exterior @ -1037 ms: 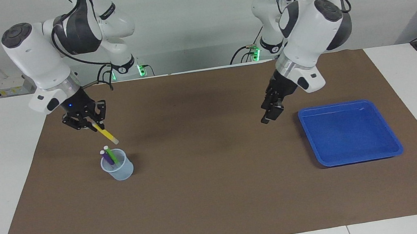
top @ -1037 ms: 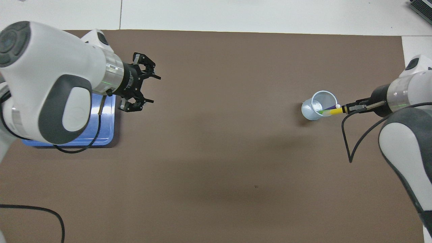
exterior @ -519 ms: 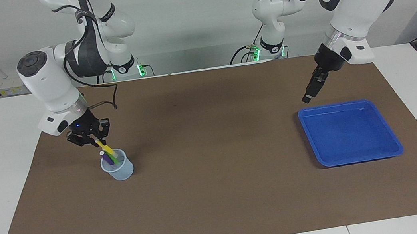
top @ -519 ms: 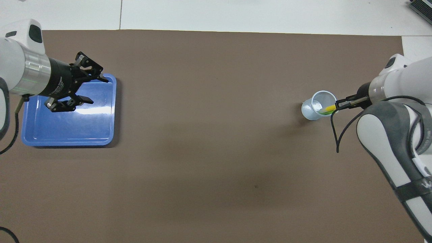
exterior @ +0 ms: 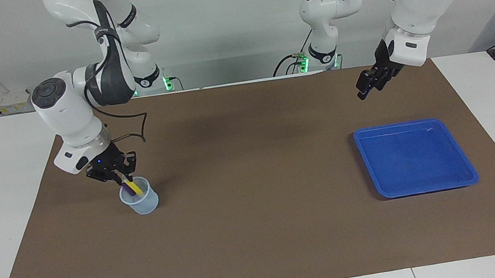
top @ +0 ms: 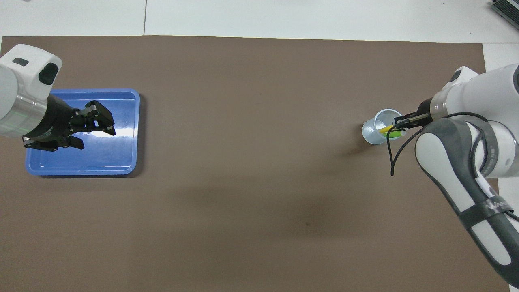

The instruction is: Transfer and insert pens with both arms

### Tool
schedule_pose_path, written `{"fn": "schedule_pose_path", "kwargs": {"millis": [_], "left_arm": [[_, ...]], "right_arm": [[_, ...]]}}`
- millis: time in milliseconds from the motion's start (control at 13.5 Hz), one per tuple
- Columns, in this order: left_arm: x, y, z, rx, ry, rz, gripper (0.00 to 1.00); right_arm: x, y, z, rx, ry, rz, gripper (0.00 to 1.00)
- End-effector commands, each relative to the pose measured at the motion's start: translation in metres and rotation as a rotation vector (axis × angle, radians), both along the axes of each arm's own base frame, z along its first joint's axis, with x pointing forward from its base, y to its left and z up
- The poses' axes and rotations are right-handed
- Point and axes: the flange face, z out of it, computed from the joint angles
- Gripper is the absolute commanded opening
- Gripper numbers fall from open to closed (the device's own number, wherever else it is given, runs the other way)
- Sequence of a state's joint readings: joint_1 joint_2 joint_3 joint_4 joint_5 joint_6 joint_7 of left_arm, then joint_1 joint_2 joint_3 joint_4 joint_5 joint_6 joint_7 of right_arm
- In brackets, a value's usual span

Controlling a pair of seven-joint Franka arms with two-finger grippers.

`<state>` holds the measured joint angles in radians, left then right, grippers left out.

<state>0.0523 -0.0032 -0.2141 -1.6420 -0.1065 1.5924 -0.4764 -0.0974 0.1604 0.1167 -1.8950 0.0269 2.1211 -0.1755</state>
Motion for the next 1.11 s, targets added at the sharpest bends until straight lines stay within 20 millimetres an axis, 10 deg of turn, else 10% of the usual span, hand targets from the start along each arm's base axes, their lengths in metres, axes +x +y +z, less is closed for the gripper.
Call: {"fn": "schedule_pose_path", "kwargs": {"millis": [0,815,1037], "left_arm": [[-0.018,0.002,0.002,0.024,0.027,-0.044,1.0],[-0.009,-0.005,0.011,0.11,-0.077,-0.265,1.0],[-0.012,-0.014,0.013,0.118,-0.066,-0.287,1.0]], "right_arm": [[0.001,0.004,0.008,-0.017,-0.011,-0.014,1.0],[-0.048,-0.01,0.187,-0.028,-0.031,-0.04,1.0],[-0.061,-0.011,0.18,-0.041,0.006,-0.043,1.0]]}}
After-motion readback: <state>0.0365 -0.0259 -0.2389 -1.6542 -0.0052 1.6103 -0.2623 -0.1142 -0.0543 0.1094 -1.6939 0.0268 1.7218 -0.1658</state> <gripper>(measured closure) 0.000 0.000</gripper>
